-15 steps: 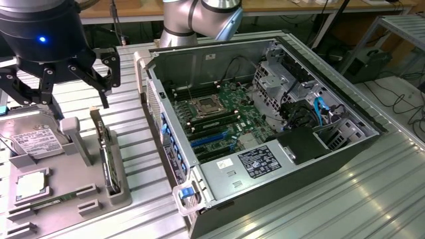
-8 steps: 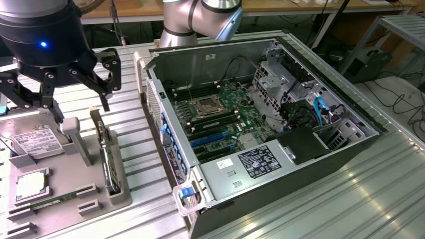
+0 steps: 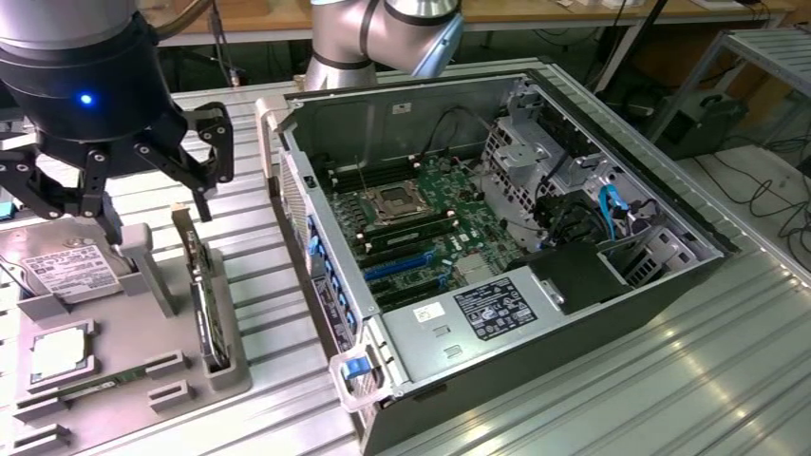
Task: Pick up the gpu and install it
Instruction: 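Pick up the gpu and move the gpu toward the slot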
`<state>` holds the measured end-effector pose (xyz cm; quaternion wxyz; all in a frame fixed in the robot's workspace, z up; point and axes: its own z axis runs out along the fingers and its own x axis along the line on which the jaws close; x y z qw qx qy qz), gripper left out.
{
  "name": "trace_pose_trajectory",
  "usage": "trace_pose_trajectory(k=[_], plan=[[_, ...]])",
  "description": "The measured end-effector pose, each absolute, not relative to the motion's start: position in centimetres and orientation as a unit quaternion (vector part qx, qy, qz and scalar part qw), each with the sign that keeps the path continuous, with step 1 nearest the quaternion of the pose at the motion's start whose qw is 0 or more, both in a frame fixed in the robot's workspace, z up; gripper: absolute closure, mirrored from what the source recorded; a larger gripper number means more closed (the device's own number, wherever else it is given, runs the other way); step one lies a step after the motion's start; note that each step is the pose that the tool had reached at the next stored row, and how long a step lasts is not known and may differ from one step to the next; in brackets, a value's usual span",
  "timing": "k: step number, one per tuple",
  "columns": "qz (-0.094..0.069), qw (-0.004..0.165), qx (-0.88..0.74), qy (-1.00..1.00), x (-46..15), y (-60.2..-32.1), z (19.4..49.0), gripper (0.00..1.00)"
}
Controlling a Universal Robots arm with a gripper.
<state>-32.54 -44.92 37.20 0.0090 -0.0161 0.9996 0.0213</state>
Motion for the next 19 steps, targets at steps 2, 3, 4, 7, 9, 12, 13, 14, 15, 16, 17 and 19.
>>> trace_pose_trajectory(k=[2,3,4,7,9,12,13,14,15,16,17,19], plan=[[0.021,0.009,-0.016,1.0,-32.5,-45.0,37.1,0.28],[0.021,0.009,-0.016,1.0,-32.5,-45.1,37.1,0.28],[0.021,0.009,-0.016,1.0,-32.5,-45.2,37.0,0.28],[0.021,0.009,-0.016,1.0,-32.5,-45.4,36.9,0.28],[0.021,0.009,-0.016,1.0,-32.5,-45.5,36.8,0.28],[0.021,0.009,-0.016,1.0,-32.5,-45.7,36.7,0.28],[0.021,0.009,-0.016,1.0,-32.5,-45.8,36.6,0.28],[0.021,0.009,-0.016,1.0,-32.5,-45.9,36.6,0.28],[0.021,0.009,-0.016,1.0,-32.5,-46.0,36.5,0.28],[0.021,0.009,-0.016,1.0,-32.5,-46.0,36.5,0.28],[0.021,0.009,-0.016,1.0,-32.5,-46.1,36.5,0.28],[0.021,0.009,-0.016,1.0,-32.5,-46.3,36.4,0.28]])
